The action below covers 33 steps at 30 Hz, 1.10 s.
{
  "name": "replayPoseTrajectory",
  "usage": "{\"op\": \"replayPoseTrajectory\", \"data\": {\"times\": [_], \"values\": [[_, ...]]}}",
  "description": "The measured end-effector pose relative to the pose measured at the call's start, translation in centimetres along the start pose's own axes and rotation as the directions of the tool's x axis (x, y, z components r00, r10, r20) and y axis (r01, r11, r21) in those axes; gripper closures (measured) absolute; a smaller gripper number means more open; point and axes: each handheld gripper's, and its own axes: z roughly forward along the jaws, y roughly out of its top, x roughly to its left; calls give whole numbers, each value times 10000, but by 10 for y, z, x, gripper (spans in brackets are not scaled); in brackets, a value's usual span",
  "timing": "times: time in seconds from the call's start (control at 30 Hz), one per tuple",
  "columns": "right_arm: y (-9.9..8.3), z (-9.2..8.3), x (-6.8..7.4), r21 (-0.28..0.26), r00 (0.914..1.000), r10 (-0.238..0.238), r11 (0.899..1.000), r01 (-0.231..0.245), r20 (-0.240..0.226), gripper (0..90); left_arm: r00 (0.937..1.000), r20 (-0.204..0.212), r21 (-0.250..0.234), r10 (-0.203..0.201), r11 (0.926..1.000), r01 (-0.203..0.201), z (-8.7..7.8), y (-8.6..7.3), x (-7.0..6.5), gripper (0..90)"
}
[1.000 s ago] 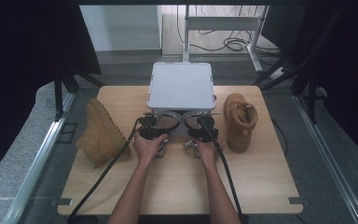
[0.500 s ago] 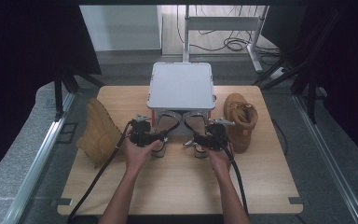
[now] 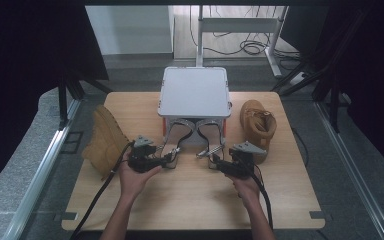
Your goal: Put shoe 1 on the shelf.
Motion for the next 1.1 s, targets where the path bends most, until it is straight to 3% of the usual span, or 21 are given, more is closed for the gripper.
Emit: {"op": "replayPoseTrajectory", "data": {"times": [0.33, 0.57, 1.1], "values": [[-28, -10, -8, -9, 9980, -619, 9981, 619, -91, 301, 10000, 41, 140, -9, 9999, 9, -4, -31, 9, 292], [-35, -3, -12, 379, 9984, -572, 9977, 570, 22, 301, 10000, -80, 490, -19, 9988, 23, 8, -46, 8, 296], [-37, 6, -12, 663, 9973, -697, 9955, 681, 230, 300, 9988, -393, 852, 297, 9960, -263, 42, -38, -1, 302]]}}
